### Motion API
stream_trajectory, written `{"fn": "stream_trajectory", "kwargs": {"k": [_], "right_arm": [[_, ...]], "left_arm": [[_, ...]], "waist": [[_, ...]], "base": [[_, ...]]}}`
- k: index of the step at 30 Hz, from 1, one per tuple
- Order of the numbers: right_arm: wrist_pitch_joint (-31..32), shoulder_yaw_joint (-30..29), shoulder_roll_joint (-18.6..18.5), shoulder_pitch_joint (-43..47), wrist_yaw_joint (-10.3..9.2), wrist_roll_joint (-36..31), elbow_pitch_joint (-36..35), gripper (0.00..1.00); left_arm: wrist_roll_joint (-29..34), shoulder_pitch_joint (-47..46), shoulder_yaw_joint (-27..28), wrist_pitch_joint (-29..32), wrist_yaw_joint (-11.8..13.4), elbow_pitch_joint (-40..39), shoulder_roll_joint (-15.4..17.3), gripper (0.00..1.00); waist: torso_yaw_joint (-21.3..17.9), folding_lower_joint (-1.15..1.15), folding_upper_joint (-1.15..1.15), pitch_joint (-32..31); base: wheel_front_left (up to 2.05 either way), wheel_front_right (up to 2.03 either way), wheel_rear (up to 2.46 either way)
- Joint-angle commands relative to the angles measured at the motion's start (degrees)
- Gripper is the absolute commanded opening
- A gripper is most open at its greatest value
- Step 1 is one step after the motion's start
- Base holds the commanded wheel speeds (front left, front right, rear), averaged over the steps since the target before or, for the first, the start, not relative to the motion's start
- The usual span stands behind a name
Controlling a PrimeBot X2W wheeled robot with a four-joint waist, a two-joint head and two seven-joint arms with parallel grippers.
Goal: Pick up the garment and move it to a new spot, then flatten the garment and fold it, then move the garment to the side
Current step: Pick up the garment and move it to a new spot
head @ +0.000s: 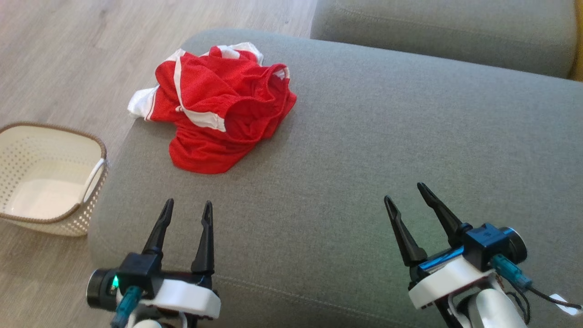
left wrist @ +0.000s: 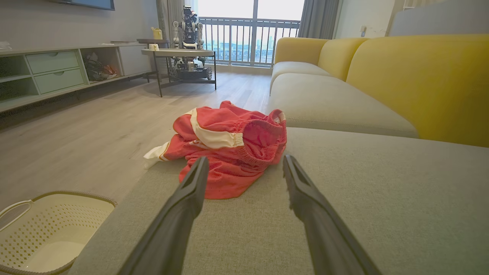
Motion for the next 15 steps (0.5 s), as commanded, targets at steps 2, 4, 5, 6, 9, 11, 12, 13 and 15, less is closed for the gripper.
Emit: {"fn": "stream_trajectory", "kwargs": {"k": [2,4,5,6,9,11,12,13,15], "right_arm": [[-0.5,1.6,-0.6,-1.6,-0.01,-0.3,-1.6,1.00],[-0.5,1.5,-0.6,-1.7,-0.01,-0.4,-1.7,1.00],[-0.5,1.5,-0.6,-1.8,-0.01,-0.6,-1.7,1.00],[-0.5,1.4,-0.6,-1.9,-0.01,-0.8,-1.7,1.00],[-0.5,0.8,-0.6,-2.5,-0.01,-1.3,-2.0,1.00],[-0.5,0.5,-0.6,-2.8,-0.01,-1.9,-2.1,1.00],[-0.5,0.5,-0.6,-3.1,-0.01,-2.2,-2.1,1.00],[-0.5,0.5,-0.6,-3.4,-0.01,-2.5,-2.0,1.00],[-0.5,0.7,-0.6,-4.2,-0.01,-3.0,-2.0,1.00]], "left_arm": [[-0.3,-1.8,1.7,-0.7,0.4,-2.2,-0.2,1.00],[-0.5,-2.1,2.0,-0.7,0.4,-2.4,-0.2,1.00],[-0.8,-2.5,2.1,-0.7,0.4,-2.4,-0.2,1.00],[-0.9,-2.9,2.3,-0.7,0.4,-2.5,-0.2,1.00],[-1.0,-5.5,3.2,-0.7,0.2,-2.8,-0.2,1.00],[-0.8,-8.2,4.0,-0.7,-0.3,-2.8,-0.2,1.00],[-0.5,-9.9,4.5,-0.7,-0.8,-2.7,-0.1,1.00],[-0.3,-11.7,5.1,-0.7,-1.2,-2.3,0.1,1.00],[-0.2,-15.5,6.3,-0.7,-2.0,-0.6,0.6,1.00]], "waist": [[0.4,0.00,0.00,0.9],[0.6,0.00,0.00,1.7],[0.7,0.00,0.00,2.2],[0.8,0.00,0.00,2.7],[0.8,0.00,0.00,4.3],[0.7,0.00,0.00,5.5],[0.5,0.00,0.00,6.0],[0.3,0.00,0.00,6.6],[-0.4,0.00,0.00,7.8]], "base": [[0.00,0.00,0.00],[0.00,0.00,0.00],[0.00,0.00,0.00],[0.00,0.00,0.00],[0.00,0.00,0.00],[0.00,0.00,0.00],[0.00,0.00,0.00],[0.00,0.00,0.00],[0.00,0.00,0.00]]}}
